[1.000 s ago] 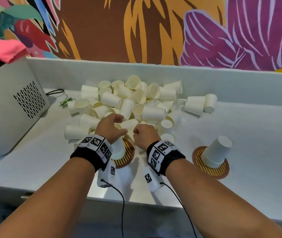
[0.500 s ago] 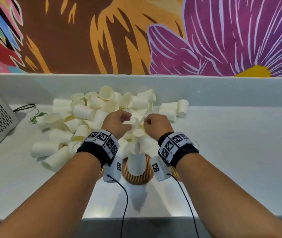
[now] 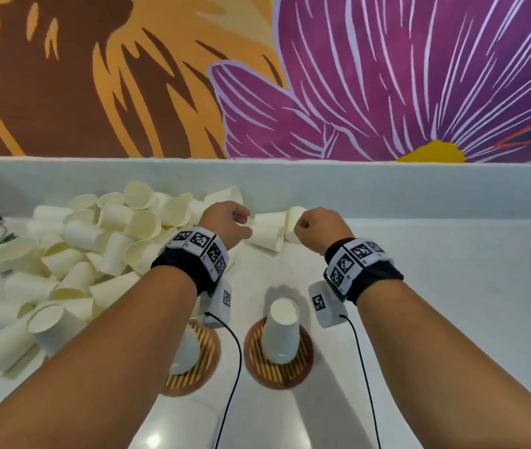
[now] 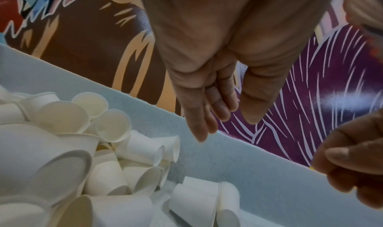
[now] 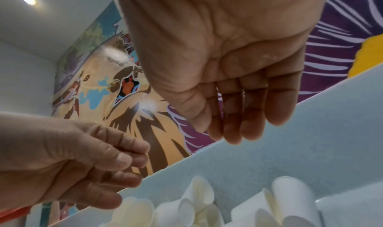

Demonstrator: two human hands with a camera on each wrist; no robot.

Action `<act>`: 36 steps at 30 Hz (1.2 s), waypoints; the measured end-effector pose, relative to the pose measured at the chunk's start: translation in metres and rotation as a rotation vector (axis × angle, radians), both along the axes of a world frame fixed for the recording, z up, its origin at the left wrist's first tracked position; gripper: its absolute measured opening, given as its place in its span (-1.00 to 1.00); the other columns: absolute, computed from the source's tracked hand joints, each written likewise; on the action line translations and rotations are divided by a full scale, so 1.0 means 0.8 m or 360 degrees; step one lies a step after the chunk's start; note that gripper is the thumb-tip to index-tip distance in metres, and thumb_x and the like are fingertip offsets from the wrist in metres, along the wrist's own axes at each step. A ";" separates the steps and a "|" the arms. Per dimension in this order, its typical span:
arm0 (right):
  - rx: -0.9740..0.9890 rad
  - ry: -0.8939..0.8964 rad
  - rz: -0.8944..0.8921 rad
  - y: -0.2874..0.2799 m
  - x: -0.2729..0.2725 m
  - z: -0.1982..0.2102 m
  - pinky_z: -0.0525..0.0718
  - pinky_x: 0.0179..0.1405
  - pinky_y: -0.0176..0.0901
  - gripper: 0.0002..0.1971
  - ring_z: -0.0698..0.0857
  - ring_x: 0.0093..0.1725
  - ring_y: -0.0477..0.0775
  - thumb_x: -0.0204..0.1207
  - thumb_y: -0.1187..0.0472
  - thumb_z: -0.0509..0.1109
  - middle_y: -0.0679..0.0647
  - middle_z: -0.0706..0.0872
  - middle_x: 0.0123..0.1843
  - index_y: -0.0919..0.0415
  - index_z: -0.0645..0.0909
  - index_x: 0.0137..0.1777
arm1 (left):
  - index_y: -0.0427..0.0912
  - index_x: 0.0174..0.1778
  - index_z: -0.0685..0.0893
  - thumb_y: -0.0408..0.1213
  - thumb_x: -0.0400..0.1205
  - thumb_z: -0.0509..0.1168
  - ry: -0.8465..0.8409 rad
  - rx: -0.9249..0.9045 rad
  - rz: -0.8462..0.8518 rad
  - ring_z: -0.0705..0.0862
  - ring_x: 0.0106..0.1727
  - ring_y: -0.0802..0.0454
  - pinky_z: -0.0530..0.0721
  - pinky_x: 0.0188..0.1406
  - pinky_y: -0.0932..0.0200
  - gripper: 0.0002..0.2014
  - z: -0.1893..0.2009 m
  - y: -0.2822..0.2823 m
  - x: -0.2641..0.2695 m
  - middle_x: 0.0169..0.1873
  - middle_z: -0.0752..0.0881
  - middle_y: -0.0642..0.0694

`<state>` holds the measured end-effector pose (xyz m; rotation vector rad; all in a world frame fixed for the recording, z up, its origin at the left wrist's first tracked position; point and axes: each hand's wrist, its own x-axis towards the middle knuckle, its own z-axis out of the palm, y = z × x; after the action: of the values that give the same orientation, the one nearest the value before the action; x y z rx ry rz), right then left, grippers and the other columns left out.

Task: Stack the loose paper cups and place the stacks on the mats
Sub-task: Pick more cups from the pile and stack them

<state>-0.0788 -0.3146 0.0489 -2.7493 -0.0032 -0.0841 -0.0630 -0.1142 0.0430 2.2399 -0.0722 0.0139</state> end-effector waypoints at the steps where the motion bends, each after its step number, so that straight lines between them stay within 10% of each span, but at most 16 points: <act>1: -0.0003 0.0023 -0.0014 -0.012 0.004 -0.001 0.65 -0.21 -0.08 -0.79 0.68 -0.15 0.17 0.54 0.21 0.22 0.13 0.73 -0.18 0.26 0.66 -0.17 | -0.13 0.15 0.70 -0.39 0.45 0.48 0.0007 0.0019 -0.0004 0.67 -0.06 0.02 0.69 -0.02 0.12 -0.66 0.000 -0.008 0.005 0.03 0.73 -0.04; 24: 0.0151 0.0253 -0.0065 -0.061 0.143 -0.080 0.60 -0.30 -0.18 -0.75 0.66 -0.10 0.11 0.60 0.16 0.22 0.13 0.76 -0.01 0.25 0.71 0.01 | -0.06 0.36 0.60 -0.35 0.54 0.40 0.0193 0.0519 -0.0299 0.58 0.34 -0.01 0.46 0.27 0.24 -0.56 -0.090 -0.070 0.159 0.33 0.60 -0.02; 31: 0.0256 0.0285 0.0009 -0.046 0.183 -0.124 0.56 0.22 -0.16 -0.73 0.67 0.20 0.13 0.61 0.21 0.25 0.11 0.73 0.21 0.16 0.70 0.21 | -0.06 0.51 0.46 -0.39 0.54 0.40 0.0185 0.0664 -0.0308 0.48 0.47 -0.05 0.38 0.44 0.19 -0.41 -0.133 -0.073 0.181 0.47 0.47 -0.05; 36: 0.0394 0.0339 -0.0008 -0.037 0.196 -0.154 0.50 -0.06 -0.25 -0.80 0.70 0.09 0.09 0.59 0.22 0.27 0.06 0.77 0.05 0.10 0.74 0.03 | -0.07 0.55 0.42 -0.49 0.53 0.36 0.0228 0.0704 -0.0279 0.43 0.50 -0.06 0.38 0.50 0.17 -0.36 -0.158 -0.071 0.193 0.50 0.43 -0.06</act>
<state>0.0782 -0.3439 -0.0742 -2.4972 0.0677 0.1949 0.0913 -0.1709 -0.0833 2.6594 -0.2109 -0.2826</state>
